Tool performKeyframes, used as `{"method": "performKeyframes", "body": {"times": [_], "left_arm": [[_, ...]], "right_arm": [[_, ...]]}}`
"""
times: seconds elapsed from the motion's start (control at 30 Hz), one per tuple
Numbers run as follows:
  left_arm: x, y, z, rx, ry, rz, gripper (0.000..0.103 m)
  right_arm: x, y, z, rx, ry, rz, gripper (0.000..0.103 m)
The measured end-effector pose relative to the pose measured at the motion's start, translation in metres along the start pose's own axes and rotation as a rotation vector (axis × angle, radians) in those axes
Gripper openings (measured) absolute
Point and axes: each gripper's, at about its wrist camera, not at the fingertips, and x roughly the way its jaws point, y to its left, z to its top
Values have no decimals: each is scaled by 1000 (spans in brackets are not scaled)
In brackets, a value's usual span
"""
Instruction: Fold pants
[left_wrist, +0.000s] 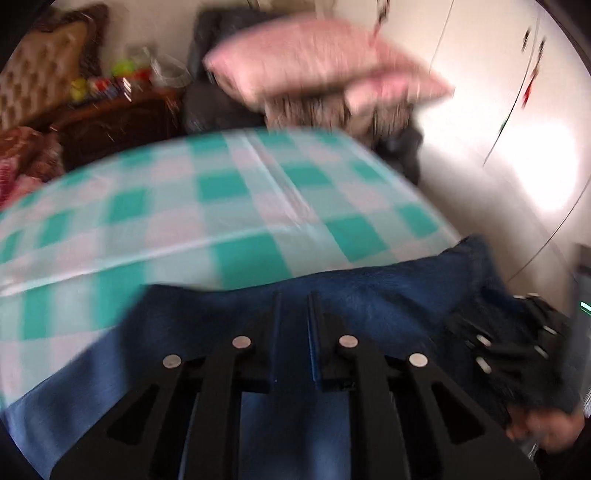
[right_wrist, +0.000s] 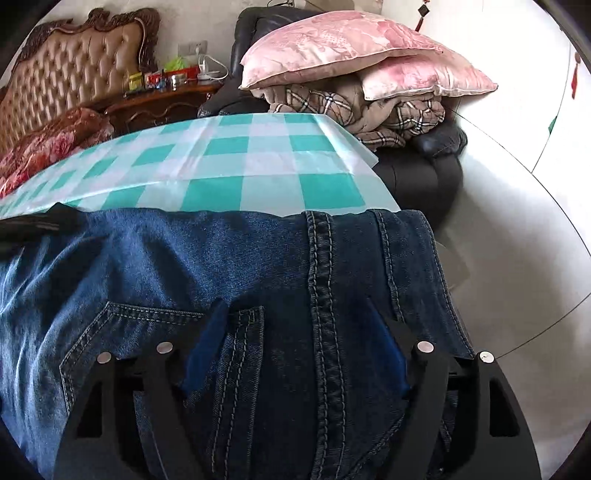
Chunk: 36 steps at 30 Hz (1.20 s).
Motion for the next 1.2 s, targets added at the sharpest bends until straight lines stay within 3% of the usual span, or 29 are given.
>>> {"method": "performKeyframes", "body": {"times": [0.1,0.17,0.37,0.5,0.6,0.63,0.7,0.73,0.77,0.8,0.83,0.9,0.97,1.0,1.03,1.1,1.17,1.2], "left_arm": [[-67,65,-37,-111,-83,121,11],[-105,121,-70,-209,-72,217,3],[-143,230,-121,-292,57,385,3],[-172,303,-128,-384,7,531,3],[-205,305,-129,-401,-100,432,5],[-205,294,-133,-345,-78,377,9],[-192,284,-143,-279,-12,342,12],[-188,286,-148,-269,9,362,12],[-188,295,-154,-281,15,399,6],[-199,312,-158,-350,-30,395,5],[-208,326,-161,-417,-49,446,6],[-233,353,-168,-522,-102,601,32],[-251,365,-174,-571,-162,519,35],[-256,364,-174,-548,-166,499,37],[-254,360,-174,-467,-132,508,38],[-250,366,-177,-417,-61,550,39],[-257,394,-187,-522,-13,705,39],[-282,413,-195,-643,-70,787,38]], "right_arm": [[2,-1,-1,3,-1,-7,76],[2,-1,-1,4,0,-9,77],[5,2,-1,3,7,-47,84],[6,2,0,9,10,-62,86],[6,2,-1,8,10,-68,86],[6,2,0,9,11,-66,86],[6,3,0,9,11,-67,86],[6,3,0,8,11,-68,86],[6,2,0,8,11,-68,86],[6,3,0,7,10,-69,86],[6,3,-1,6,10,-71,86],[6,3,-1,6,9,-72,86],[6,3,-1,5,10,-74,86],[6,2,-1,6,10,-72,86],[7,2,-1,6,10,-72,86],[7,2,-1,8,11,-71,86],[6,2,-1,11,12,-71,86],[6,2,-1,13,11,-72,86]]}}
